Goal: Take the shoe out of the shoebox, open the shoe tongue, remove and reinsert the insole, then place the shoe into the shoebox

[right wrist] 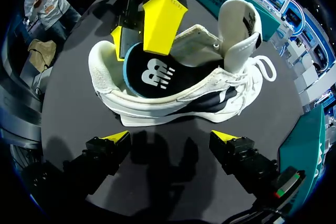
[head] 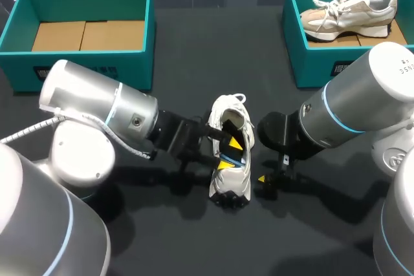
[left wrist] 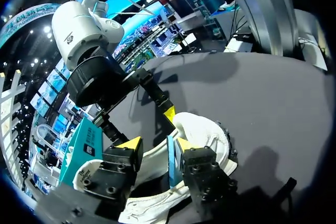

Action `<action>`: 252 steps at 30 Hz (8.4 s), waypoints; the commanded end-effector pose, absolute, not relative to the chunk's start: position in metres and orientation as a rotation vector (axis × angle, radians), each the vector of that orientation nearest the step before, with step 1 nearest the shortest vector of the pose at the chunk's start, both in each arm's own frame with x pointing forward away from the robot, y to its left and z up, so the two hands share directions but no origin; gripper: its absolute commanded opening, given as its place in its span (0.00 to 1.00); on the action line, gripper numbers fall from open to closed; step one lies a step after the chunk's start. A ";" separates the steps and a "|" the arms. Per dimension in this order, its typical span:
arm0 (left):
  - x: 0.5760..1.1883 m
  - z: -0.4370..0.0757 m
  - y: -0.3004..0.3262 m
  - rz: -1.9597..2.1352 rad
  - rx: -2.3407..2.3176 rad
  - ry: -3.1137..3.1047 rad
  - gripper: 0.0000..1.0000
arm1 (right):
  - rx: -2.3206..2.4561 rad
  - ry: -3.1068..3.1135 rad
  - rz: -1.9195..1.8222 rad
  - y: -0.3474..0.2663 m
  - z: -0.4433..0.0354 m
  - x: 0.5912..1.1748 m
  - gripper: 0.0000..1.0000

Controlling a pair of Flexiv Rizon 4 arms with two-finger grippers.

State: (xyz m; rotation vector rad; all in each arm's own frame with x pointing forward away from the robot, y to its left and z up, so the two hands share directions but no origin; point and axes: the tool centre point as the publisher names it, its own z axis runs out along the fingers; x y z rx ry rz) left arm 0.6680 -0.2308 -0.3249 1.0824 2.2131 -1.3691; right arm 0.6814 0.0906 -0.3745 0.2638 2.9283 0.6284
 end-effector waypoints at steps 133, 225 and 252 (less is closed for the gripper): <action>0.695 -0.297 -0.223 -0.144 2.638 2.002 0.00 | 0.266 3.028 0.654 -0.068 -0.332 0.672 1.00; 0.691 -0.390 -0.207 0.299 2.542 2.097 0.00 | 0.266 3.074 0.779 -0.072 -0.335 0.659 1.00; 0.694 -0.403 -0.220 -0.252 2.121 2.158 0.00 | 0.266 3.074 0.779 -0.072 -0.335 0.659 1.00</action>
